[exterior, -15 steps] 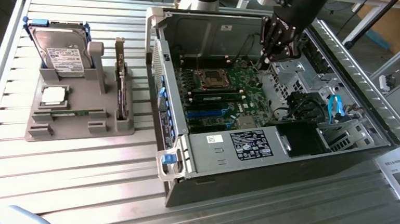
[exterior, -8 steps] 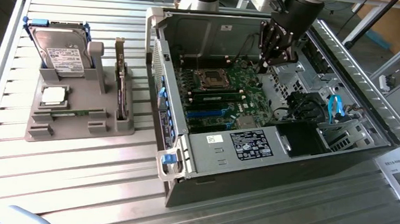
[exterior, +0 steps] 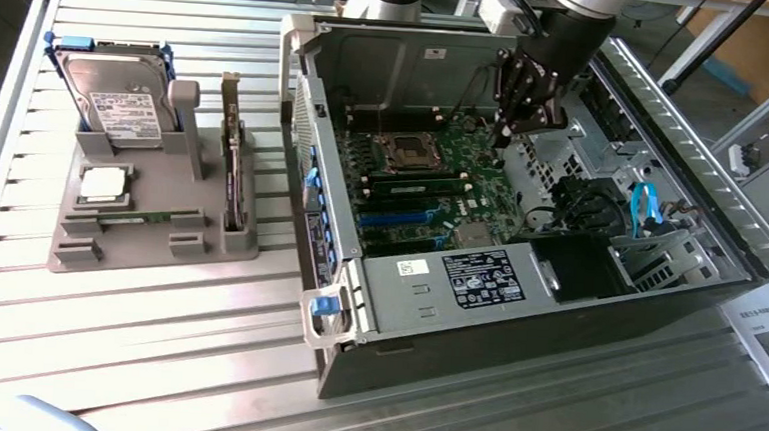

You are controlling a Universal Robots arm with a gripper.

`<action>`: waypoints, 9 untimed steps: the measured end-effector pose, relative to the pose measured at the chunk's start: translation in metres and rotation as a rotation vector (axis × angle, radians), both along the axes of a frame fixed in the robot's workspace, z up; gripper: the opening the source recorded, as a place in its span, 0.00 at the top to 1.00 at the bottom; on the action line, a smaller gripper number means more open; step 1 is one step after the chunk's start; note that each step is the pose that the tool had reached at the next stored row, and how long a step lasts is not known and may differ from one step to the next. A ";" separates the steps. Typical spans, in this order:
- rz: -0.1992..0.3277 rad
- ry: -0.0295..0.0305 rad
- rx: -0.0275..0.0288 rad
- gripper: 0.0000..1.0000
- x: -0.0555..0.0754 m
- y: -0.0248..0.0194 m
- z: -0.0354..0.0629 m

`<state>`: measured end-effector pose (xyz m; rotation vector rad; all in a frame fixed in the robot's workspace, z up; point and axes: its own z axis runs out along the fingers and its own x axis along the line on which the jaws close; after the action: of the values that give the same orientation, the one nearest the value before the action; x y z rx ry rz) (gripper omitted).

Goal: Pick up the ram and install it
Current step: 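Press down the ram until it locks into place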

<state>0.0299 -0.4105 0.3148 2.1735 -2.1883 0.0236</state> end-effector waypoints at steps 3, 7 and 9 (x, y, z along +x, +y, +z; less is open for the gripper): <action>0.000 0.0000 0.0000 0.90 0.000 0.0000 -0.0041; 0.000 0.0001 -0.0001 0.90 0.000 0.0000 -0.0093; 0.000 0.0001 -0.0001 0.90 0.000 0.0000 -0.0119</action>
<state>0.0301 -0.4105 0.3030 2.1734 -2.1882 0.0237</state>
